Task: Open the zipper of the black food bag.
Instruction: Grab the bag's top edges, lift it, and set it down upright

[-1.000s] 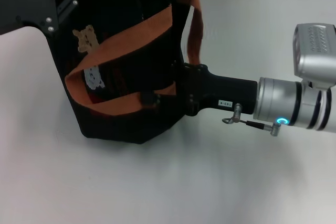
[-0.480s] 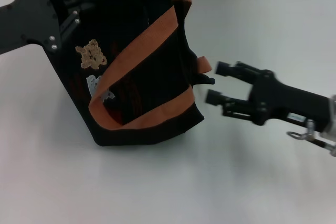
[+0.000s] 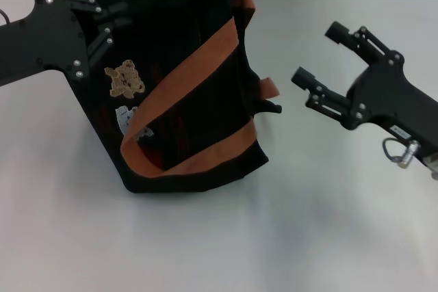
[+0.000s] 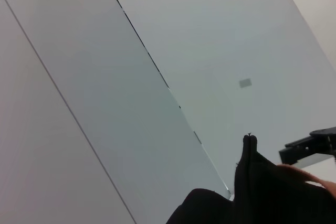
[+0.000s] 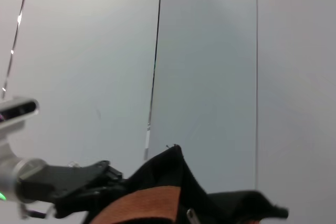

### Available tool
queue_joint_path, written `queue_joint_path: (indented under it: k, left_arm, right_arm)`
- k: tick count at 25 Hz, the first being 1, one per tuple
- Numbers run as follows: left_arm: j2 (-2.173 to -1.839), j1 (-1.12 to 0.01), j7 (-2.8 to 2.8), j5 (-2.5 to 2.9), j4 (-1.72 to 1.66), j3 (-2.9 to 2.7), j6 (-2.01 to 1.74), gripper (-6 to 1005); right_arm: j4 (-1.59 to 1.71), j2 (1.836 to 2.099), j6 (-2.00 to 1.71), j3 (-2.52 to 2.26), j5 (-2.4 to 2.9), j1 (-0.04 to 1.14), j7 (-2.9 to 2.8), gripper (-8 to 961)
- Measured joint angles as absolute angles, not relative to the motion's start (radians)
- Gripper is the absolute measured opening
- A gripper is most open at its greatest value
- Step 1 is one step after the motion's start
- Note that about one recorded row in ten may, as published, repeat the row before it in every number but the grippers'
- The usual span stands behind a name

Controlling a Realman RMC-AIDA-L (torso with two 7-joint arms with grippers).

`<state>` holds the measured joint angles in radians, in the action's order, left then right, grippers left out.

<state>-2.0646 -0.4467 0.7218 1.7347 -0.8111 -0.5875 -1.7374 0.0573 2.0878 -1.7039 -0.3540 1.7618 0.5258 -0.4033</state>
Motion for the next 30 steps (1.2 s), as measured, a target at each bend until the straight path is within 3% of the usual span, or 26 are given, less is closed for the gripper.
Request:
queue_joint_path:
  k: [15,30]
  left_arm:
    - [-2.066,-0.442,0.710,1.730,-0.778,-0.587,-1.738,68]
    - [-2.066,-0.453,0.684,1.736,-0.741,-0.589,-1.729,68]
  right_arm:
    - [-0.137,2.092,-1.536,-0.344,1.721,0.665,-0.056,788]
    - [-0.193,2.092,-1.489,-0.192,1.720,0.706,-0.049,784]
